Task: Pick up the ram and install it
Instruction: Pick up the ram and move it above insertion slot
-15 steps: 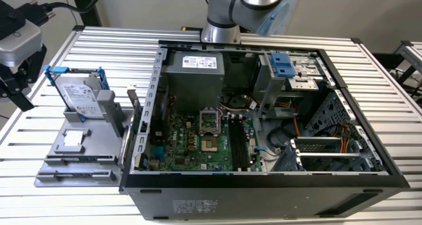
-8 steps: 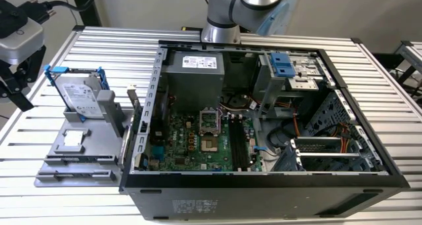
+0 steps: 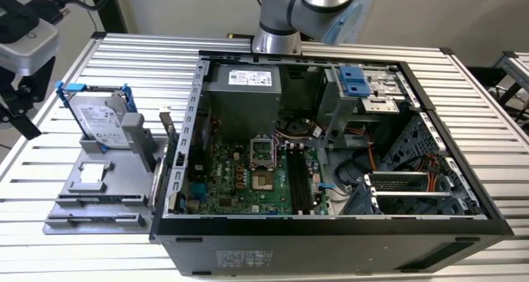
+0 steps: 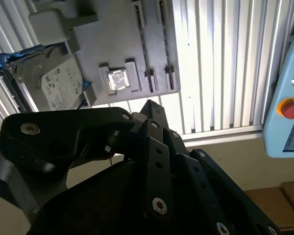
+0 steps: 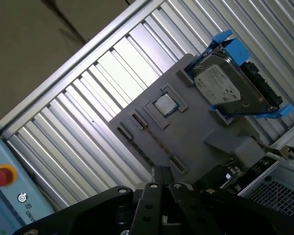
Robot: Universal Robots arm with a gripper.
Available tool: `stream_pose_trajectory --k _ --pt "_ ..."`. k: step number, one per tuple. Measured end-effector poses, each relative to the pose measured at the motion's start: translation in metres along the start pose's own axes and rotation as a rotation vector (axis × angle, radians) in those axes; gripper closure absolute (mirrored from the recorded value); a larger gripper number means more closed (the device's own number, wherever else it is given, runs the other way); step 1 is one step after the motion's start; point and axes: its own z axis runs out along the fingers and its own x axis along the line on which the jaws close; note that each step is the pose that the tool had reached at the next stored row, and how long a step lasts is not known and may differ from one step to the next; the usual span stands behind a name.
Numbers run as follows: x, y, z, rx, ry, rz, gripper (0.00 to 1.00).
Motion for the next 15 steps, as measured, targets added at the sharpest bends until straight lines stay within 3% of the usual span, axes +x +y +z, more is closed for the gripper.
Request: stream_pose_trajectory --k 4,15 --pt "0.0001 0.0002 0.0 -0.0018 0.0026 -0.052 1.0" --pt "0.0001 0.0002 0.0 -0.0084 0.0128 -0.248 1.0"
